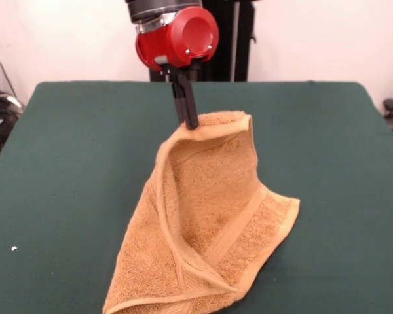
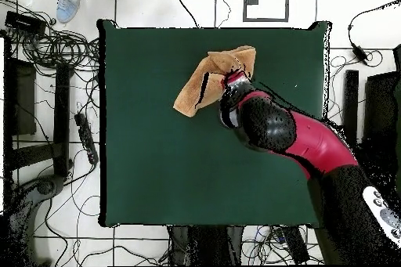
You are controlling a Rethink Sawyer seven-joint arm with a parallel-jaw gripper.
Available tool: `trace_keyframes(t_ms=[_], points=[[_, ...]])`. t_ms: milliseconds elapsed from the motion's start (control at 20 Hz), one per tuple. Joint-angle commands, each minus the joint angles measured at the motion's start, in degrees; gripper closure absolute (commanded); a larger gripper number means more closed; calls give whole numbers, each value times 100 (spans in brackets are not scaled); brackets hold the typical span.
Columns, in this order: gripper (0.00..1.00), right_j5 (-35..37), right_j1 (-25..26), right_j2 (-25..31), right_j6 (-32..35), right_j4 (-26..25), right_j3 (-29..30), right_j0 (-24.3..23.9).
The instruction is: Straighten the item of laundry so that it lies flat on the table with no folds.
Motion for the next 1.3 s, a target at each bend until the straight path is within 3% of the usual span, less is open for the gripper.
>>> trace_keyframes(t_ms=[50,1300], points=[[100,-170,467,860,-269,-380,648,-184],[100,130,1303,1900,-676,-1511,620,-1511]])
